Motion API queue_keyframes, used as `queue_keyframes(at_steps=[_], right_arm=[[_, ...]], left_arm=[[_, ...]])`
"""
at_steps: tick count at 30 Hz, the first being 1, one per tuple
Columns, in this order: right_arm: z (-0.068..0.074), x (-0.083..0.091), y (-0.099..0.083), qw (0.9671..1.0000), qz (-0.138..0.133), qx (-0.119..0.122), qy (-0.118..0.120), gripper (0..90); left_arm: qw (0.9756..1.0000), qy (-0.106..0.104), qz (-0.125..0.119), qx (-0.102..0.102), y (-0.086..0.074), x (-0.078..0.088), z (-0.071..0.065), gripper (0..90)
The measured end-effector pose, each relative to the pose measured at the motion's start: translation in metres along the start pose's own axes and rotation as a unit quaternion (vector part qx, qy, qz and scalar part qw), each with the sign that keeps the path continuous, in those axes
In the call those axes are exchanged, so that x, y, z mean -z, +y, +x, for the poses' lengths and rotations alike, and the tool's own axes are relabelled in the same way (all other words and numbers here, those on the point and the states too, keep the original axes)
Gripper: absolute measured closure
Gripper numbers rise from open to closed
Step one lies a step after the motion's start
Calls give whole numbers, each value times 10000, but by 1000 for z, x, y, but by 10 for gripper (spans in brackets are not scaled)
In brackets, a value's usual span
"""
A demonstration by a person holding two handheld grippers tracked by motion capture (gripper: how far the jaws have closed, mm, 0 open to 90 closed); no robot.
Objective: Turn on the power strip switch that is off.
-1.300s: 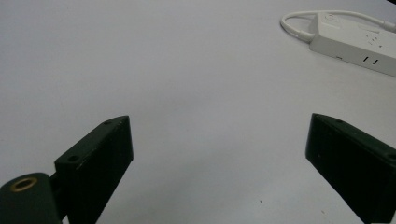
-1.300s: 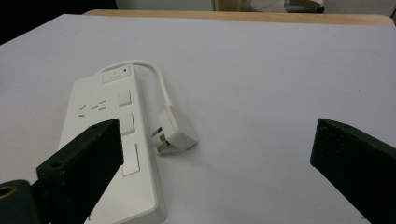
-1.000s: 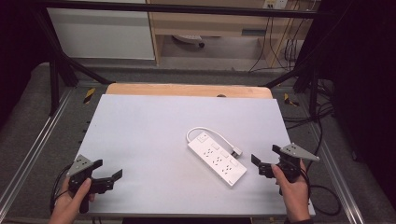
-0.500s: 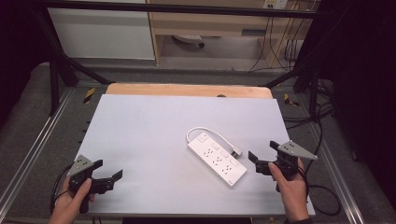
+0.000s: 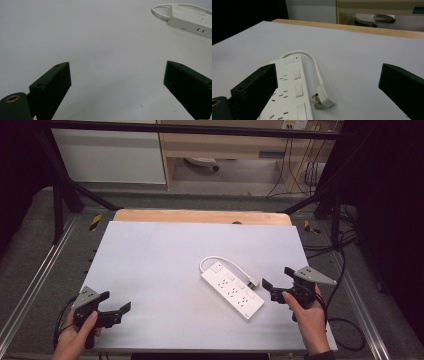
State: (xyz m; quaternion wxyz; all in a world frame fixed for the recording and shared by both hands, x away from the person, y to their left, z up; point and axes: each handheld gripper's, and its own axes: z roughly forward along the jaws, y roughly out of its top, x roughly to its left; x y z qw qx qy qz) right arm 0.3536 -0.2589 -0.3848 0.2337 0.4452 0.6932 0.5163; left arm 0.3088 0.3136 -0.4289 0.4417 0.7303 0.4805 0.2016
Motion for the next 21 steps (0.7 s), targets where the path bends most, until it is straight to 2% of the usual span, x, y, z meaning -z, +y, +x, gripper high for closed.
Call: queue_keyframes(at_steps=[9,20,21], right_arm=[[2,-8,7,10000,-45,-14,28,51],[8,-12,10,9998,69,131,112,194],[10,-14,11,9997,109,163,129,235]], left_arm=[[10000,10,9,10,0,0,0,75],[10000,20,63,-24,-1,-1,0,75],[10000,21,66,-24,-1,-1,0,75]])
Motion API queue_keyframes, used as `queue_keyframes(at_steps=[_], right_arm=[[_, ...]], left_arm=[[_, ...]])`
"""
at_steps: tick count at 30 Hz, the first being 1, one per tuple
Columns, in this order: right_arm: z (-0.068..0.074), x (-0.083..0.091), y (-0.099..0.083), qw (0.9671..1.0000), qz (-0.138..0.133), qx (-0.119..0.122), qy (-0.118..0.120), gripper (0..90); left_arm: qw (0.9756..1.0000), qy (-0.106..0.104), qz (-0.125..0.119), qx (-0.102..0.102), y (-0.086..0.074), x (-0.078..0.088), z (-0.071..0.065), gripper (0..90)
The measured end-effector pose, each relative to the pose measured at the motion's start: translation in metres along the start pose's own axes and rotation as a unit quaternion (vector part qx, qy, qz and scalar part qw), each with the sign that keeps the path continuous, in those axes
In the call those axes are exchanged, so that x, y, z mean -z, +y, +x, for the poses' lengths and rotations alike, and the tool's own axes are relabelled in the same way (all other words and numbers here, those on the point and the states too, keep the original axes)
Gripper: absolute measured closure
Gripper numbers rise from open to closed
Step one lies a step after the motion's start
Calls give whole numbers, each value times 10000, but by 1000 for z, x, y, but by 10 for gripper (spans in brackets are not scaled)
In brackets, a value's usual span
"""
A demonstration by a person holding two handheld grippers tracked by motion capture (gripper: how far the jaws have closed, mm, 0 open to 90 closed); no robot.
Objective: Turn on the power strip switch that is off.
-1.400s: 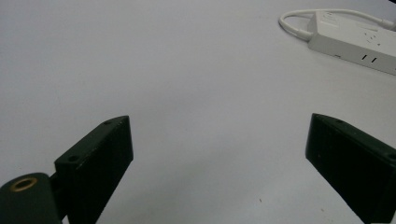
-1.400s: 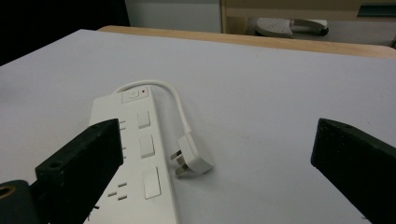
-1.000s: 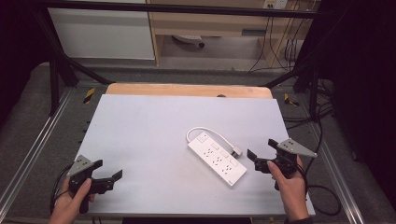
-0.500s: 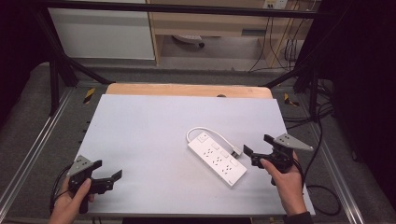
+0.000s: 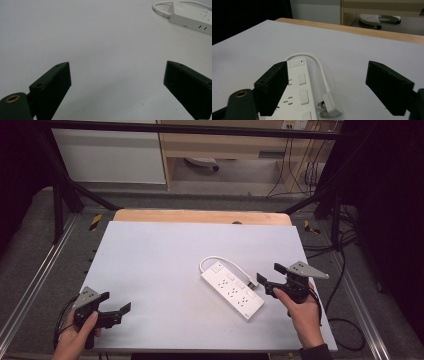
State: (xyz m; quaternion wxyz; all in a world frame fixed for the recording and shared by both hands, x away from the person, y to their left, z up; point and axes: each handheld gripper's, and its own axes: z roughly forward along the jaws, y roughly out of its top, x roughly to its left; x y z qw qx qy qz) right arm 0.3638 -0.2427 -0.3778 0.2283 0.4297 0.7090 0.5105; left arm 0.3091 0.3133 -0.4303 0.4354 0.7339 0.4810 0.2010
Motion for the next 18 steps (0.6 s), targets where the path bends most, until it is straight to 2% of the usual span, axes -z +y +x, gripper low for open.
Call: queue_keyframes(at_steps=[5,13,18], right_arm=[[3,-4,3,9999,105,61,17,301],[6,-9,7,9998,99,149,41,386],[8,-14,8,9997,120,215,3,484]], left_arm=[[10000,8,6,-2,0,0,0,75],[10000,17,32,-5,-1,-1,1,75],[10000,16,38,-8,-1,-1,0,75]])
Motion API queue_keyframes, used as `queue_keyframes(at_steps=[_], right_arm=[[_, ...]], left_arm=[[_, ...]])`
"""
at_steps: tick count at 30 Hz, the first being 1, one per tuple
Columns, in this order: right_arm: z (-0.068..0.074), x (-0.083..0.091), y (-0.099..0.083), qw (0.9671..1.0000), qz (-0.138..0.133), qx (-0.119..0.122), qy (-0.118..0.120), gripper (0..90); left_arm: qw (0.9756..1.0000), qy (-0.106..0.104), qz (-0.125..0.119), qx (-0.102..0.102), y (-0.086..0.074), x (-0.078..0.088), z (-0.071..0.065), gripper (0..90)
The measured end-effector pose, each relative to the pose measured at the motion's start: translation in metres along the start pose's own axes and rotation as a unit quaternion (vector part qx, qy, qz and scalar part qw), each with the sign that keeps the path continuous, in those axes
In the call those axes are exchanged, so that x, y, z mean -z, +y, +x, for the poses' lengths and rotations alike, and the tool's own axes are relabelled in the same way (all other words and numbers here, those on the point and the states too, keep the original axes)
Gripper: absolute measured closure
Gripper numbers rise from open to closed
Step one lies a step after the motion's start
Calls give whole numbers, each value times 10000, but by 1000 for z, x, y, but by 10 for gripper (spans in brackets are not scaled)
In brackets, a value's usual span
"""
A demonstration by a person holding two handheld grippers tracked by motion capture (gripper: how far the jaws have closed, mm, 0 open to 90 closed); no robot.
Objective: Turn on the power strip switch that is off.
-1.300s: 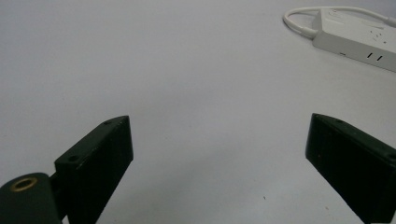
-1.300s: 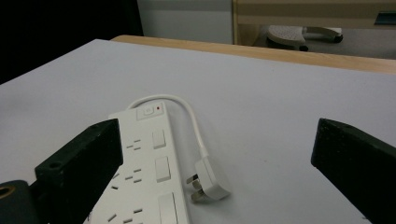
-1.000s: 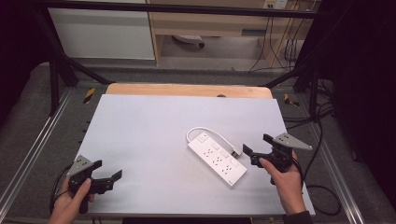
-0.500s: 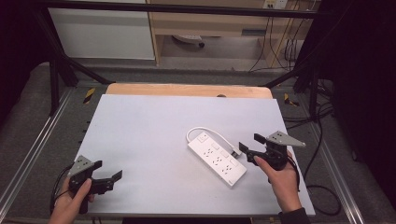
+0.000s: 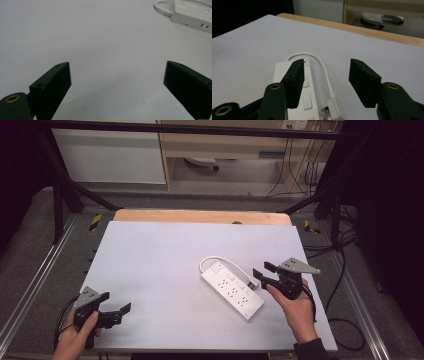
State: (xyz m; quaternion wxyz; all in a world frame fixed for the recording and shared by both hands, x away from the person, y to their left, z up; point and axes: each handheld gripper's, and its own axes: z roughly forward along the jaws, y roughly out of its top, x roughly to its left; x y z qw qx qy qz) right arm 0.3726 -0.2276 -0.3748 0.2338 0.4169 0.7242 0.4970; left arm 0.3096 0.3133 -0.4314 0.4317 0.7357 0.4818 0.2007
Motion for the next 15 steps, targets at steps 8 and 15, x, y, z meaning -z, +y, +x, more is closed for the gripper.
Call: queue_keyframes(at_steps=[8,15], right_arm=[[2,-5,-1,10000,18,60,8,596],[5,-10,-7,9999,48,97,73,697]], left_arm=[[10000,0,6,-8,0,0,0,75],[10000,-21,38,-34,0,-1,0,75]])
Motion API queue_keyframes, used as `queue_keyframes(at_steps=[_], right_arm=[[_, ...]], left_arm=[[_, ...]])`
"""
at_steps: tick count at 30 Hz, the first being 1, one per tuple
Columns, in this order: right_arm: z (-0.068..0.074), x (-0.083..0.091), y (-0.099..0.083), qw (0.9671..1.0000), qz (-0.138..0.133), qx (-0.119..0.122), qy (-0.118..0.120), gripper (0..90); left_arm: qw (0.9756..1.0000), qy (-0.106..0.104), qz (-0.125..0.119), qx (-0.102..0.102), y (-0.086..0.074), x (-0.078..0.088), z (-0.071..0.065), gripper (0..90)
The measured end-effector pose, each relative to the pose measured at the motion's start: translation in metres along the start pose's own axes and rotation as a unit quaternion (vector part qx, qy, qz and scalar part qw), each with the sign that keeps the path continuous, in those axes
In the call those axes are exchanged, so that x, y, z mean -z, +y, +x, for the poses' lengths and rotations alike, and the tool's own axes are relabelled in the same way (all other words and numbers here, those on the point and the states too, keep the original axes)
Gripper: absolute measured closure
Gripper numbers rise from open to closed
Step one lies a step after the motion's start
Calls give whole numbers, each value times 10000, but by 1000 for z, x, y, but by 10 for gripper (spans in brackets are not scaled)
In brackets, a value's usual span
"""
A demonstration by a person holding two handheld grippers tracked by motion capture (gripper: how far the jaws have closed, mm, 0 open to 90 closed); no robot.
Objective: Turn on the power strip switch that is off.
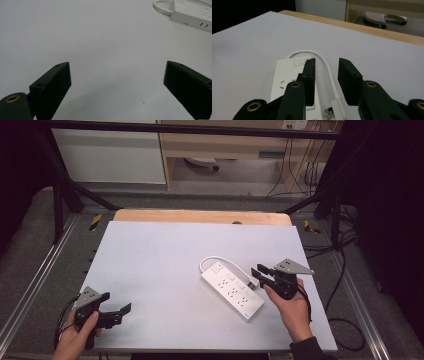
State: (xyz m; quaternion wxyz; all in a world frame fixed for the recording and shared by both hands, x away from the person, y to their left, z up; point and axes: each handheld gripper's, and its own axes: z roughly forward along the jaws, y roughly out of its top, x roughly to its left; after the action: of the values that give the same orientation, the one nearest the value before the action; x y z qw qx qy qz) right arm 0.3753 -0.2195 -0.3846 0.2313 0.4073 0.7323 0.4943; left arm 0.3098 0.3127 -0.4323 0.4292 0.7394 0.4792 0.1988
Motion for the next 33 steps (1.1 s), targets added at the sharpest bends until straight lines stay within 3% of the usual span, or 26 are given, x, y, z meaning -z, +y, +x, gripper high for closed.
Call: queue_keyframes(at_steps=[17,33], right_arm=[[6,-12,-9,9997,185,117,147,820],[1,-18,-20,9990,434,-6,116,879]], left_arm=[[10000,-13,4,-13,0,0,0,75],[10000,-20,7,-18,0,0,-1,75]])
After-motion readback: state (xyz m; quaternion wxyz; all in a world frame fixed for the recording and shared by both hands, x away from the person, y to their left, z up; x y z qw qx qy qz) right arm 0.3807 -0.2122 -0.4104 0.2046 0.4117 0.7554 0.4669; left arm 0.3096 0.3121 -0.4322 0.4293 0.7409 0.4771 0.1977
